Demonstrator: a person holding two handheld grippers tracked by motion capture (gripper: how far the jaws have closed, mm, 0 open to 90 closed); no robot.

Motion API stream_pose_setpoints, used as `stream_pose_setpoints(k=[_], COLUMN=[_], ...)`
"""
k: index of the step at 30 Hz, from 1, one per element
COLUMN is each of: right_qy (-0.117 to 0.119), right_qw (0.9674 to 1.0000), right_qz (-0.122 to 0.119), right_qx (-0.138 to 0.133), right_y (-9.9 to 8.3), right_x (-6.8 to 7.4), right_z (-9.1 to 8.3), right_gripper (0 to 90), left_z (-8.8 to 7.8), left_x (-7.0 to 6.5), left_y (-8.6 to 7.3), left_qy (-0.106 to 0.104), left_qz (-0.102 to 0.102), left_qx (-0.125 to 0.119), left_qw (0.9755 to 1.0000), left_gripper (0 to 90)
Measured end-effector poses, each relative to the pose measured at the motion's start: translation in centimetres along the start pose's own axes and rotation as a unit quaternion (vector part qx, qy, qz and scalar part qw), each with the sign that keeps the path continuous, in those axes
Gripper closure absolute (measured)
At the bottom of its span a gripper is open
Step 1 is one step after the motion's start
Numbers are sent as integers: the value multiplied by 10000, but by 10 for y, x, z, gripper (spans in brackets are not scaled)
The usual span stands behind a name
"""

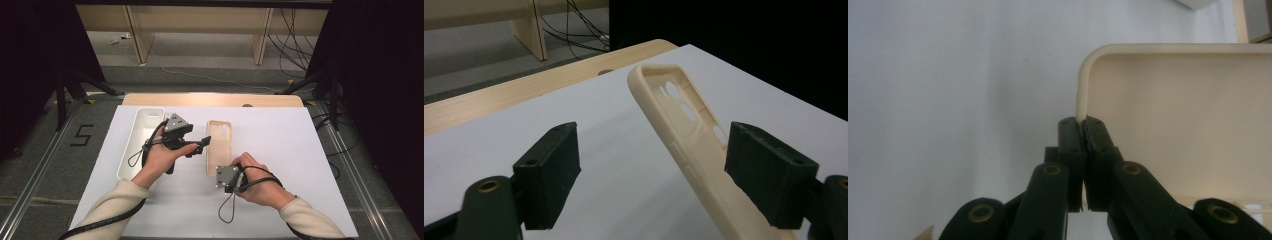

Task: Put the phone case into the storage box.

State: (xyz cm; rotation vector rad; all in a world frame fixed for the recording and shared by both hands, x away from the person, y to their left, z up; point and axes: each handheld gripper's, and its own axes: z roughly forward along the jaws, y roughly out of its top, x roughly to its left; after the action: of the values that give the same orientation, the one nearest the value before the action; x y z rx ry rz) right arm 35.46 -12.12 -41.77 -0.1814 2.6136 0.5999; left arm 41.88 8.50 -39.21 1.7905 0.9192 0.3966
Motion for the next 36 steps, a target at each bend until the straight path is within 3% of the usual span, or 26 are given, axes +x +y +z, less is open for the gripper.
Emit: stream_pose_setpoints(k=[8,15,25,36], right_qy=[-48,-30,-3,1], right_qw=[10000,9999,9998,9998], right_qz=[-58,-92,-182,-136], right_qx=[22,40,86,111], right_y=[2,3,5,4], right_x=[2,3,6,5], right_z=[2,1,4,8], right_gripper=[888,888,888,887], left_z=[11,20,20,12], left_x=[-4,-5,-3,-13], left_y=[6,7,5,10], left_qy=[65,190,270,98], left_qz=[-182,-466,-595,-744], left_qx=[49,150,72,-171], left_qw=[9998,9986,9978,9970], left_gripper=[401,525,690,765])
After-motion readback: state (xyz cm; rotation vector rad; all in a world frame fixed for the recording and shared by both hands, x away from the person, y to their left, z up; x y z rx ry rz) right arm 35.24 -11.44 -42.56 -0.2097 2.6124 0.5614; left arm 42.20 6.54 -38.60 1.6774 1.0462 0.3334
